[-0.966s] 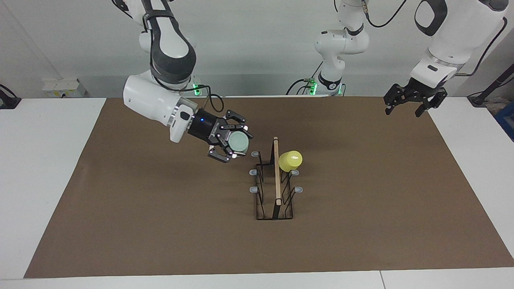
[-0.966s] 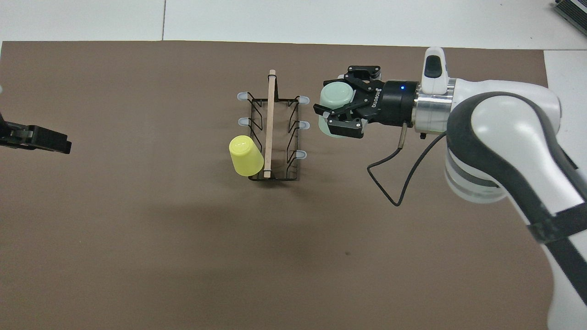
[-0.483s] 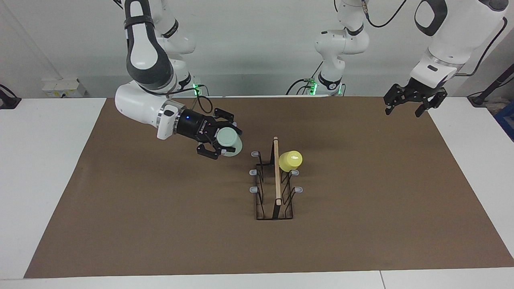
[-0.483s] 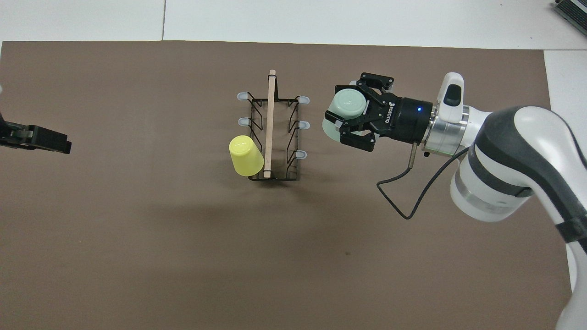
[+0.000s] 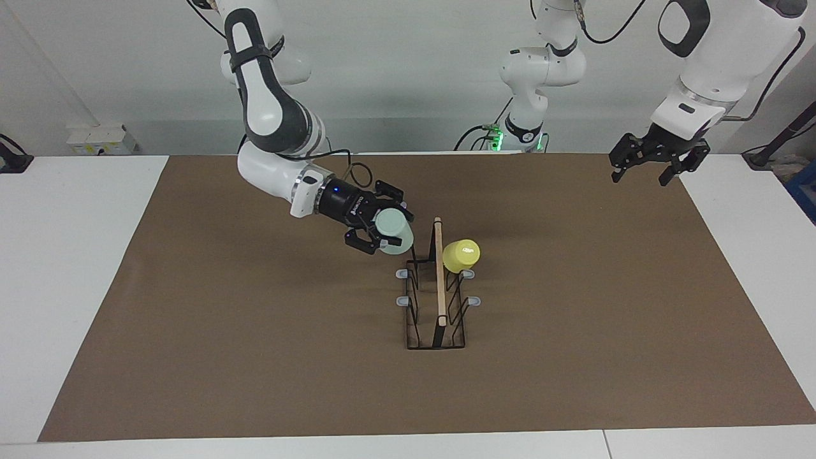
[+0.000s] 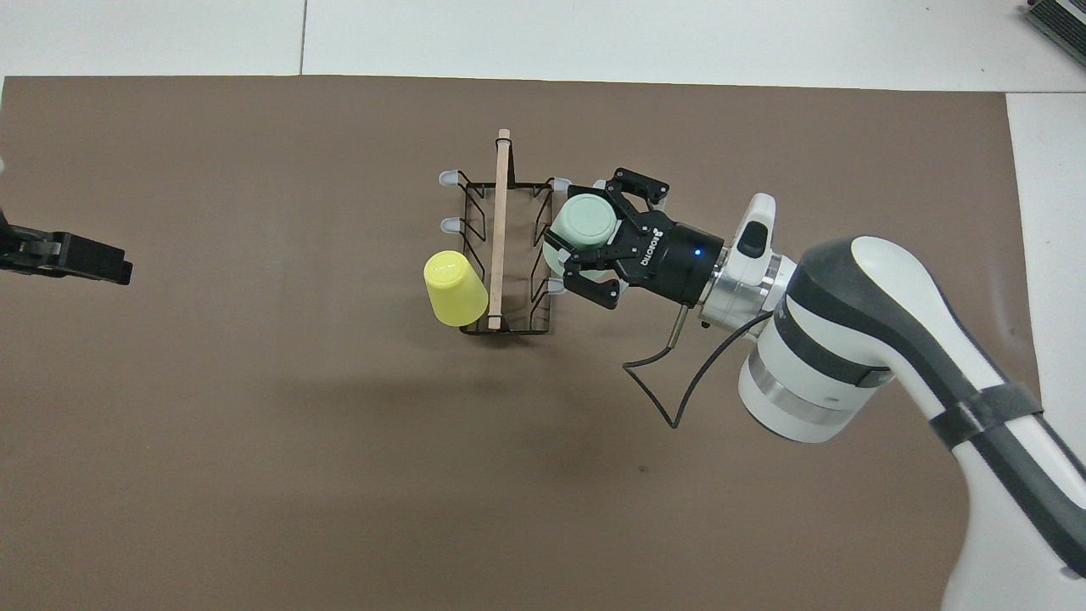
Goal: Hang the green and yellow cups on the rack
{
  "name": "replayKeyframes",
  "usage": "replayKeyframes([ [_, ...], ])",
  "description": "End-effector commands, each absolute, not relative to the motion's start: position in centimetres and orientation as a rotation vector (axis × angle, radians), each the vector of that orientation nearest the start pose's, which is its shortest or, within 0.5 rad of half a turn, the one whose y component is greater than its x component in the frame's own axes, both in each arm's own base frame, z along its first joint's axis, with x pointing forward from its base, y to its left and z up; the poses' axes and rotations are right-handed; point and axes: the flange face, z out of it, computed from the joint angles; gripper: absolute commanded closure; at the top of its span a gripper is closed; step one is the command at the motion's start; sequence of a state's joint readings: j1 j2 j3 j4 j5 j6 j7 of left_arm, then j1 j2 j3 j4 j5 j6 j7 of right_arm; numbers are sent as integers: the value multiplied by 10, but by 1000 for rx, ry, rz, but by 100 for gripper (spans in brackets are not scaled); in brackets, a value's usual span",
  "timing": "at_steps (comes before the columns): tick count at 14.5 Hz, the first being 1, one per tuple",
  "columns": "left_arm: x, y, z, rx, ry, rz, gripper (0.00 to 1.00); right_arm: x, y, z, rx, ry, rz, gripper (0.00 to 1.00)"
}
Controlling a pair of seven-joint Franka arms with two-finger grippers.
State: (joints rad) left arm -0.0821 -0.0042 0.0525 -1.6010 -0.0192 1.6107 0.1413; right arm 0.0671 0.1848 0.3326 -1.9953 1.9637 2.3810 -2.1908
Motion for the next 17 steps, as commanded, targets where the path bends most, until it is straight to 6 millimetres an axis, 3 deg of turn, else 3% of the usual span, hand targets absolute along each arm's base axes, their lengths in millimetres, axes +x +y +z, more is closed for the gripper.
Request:
replayKeyframes([
  [1,555,-16,616,-3155,275,-17,0,558,258,392,-1743,-921,-1409,100],
  [3,555,-16,616,-3155,275,-17,0,548,273,383,-1771,-917,-1410,100],
  [8,555,-16,616,-3155,275,-17,0,536,285,345,-1742,-906,-1431,100],
  [12,555,-16,616,-3155,275,-17,0,523,283,297,-1726,-903,-1399,100],
  [17,555,-16,616,-3155,275,-17,0,508,278,280,-1766,-909,-1355,100],
])
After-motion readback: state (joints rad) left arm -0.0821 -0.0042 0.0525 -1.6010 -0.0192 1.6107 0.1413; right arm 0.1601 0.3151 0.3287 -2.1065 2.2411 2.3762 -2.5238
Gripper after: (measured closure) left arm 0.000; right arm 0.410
